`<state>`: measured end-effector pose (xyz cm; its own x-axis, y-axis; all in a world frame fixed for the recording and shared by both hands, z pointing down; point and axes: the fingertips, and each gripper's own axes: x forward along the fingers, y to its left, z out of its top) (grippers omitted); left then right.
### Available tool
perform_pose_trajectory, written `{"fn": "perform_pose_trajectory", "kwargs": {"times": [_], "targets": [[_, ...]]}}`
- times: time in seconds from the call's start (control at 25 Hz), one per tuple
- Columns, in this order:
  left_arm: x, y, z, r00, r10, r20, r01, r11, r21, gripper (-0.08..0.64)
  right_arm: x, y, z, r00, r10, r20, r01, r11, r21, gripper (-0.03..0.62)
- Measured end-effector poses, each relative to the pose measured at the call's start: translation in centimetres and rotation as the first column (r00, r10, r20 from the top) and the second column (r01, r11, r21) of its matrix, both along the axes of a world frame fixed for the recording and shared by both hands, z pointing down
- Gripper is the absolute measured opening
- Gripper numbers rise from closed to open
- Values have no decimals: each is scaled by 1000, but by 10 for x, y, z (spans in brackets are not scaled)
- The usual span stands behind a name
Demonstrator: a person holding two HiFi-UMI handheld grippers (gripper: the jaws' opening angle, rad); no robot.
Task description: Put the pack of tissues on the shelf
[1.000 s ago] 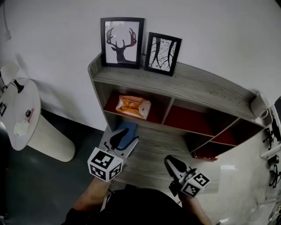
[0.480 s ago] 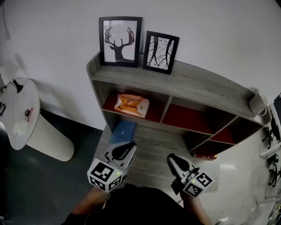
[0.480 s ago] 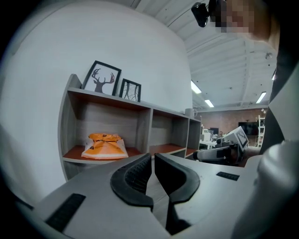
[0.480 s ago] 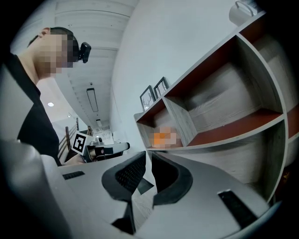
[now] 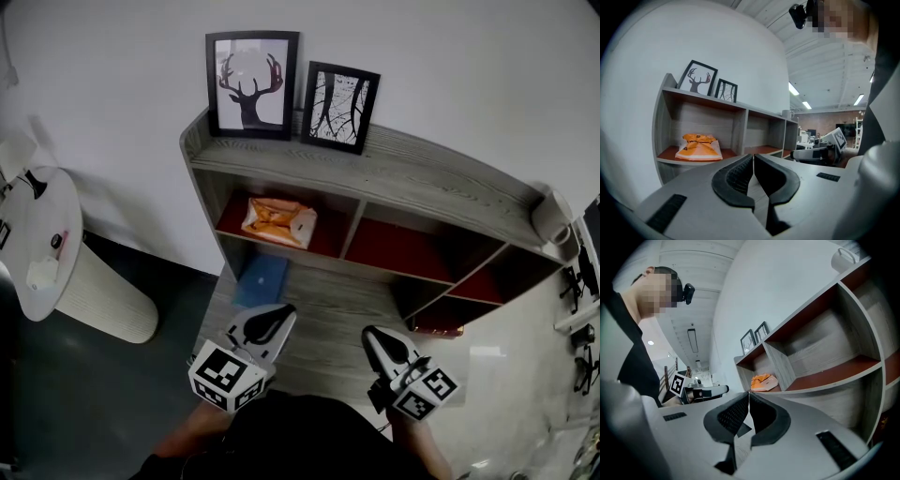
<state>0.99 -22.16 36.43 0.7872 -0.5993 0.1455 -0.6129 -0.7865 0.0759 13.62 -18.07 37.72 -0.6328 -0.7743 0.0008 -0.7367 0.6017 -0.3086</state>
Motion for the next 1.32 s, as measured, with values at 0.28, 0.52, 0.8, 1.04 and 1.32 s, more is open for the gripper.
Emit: {"fn": "perform_pose_trajectory", "kwargs": {"times": [0.28, 0.52, 0.8, 1.04, 1.32], "targets": [[2, 1, 0, 1000, 4, -1, -4, 1000, -3, 21, 2, 1, -3, 1000, 6, -18, -6, 1000, 13, 18], [-1, 1, 2, 1000, -2, -2, 2, 1000, -10, 21, -1, -1, -3, 999, 2, -36, -2, 1000, 11, 17], [-6, 2, 5, 1000, -5, 0, 5, 1000, -26, 21, -8, -1, -2, 999, -7, -41, 7, 1000, -1, 17], [-10, 4, 7, 1000, -7, 3, 7, 999, -31, 21, -12, 0, 0, 999, -15, -41, 15, 1000, -9, 17], [-13, 5, 8, 1000, -7, 6, 8, 999, -34, 21, -17, 1, 1, 999, -20, -44, 19, 1000, -13, 17]]}}
